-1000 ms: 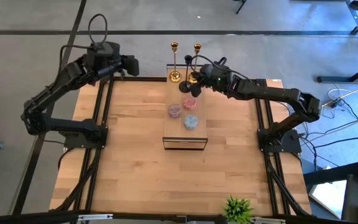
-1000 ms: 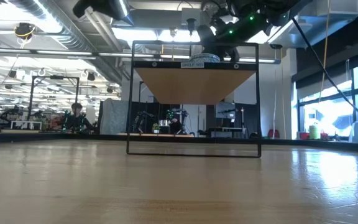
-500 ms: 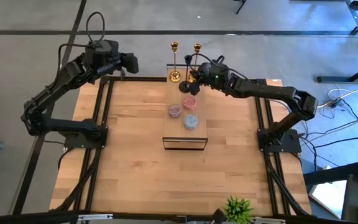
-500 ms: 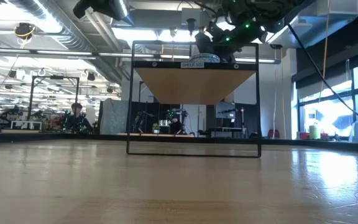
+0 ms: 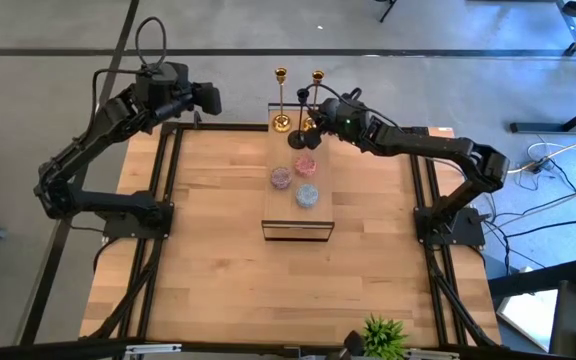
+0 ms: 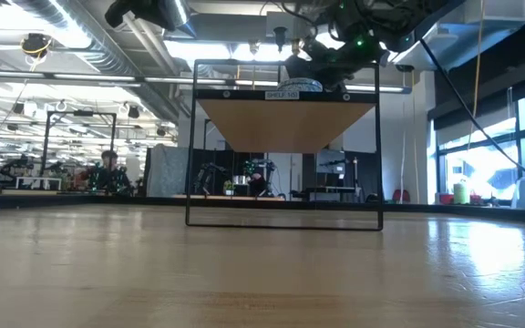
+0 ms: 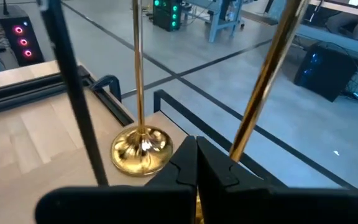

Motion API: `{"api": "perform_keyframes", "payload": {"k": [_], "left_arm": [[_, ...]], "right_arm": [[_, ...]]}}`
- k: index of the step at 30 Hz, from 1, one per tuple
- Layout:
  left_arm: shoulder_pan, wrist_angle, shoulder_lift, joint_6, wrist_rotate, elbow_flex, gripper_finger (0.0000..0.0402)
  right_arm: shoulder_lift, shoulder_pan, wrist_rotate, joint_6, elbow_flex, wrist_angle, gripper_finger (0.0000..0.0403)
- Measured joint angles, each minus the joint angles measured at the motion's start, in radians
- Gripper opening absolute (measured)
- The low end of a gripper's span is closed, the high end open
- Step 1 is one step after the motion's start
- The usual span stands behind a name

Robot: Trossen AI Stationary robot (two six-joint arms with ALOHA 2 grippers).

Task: Pick & Place candle stick holders
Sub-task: Put the gold candle holder on the shelf

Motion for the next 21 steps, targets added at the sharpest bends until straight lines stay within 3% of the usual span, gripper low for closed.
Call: {"api": "perform_keyframes", "payload": {"k": [21], "left_arm": [[0.008,0.008,0.0,0.018,0.007,0.0,0.0002]], "right_arm": [[0.001,0.002,0.083,0.004,0.0,-0.008,0.0]]}}
